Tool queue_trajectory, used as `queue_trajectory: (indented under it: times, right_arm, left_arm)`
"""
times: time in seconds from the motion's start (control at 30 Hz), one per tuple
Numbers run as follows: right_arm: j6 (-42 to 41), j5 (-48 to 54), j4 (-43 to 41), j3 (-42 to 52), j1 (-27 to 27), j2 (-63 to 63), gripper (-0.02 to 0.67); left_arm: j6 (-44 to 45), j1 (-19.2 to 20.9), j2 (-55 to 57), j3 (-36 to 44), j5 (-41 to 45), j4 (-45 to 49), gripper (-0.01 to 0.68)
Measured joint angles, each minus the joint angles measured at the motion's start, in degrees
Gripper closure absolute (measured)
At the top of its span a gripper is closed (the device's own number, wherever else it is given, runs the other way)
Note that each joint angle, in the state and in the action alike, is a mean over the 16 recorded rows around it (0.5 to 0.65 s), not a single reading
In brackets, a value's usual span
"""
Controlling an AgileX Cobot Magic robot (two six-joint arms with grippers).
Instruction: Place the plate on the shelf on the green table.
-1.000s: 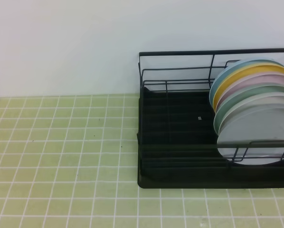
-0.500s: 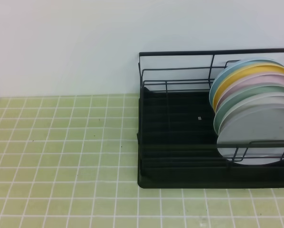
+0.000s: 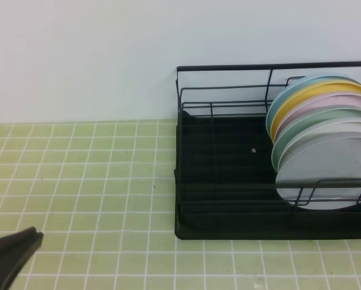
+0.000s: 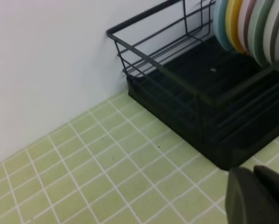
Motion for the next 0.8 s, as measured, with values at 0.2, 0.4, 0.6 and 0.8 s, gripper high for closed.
queue_trajectory:
  times: [0.2,0.4,0.6,0.8]
  right_arm:
    - [-0.01,-3.31,-0.28,5.79,0.0,-1.64,0.644]
    - [-0.01,-4.87,-0.63,8.44,0.0,-1.69,0.646]
    - [-0.02,-5.13,-0.66,9.34,0.0,-1.69,0.646]
    - [-0.02,-5.28,-0.66,9.4,0.0,-1.69,0.647]
  left_arm:
    - [-2.3,0.0,-0.01,3.28,-1.15,0.44,0.675]
    - [-3.42,0.0,-0.01,4.04,-0.1,-0.18,0.675]
    - [-4.23,0.0,-0.01,4.06,1.14,-0.97,0.675]
    - [-4.25,0.0,-0.01,4.06,1.37,-1.04,0.675]
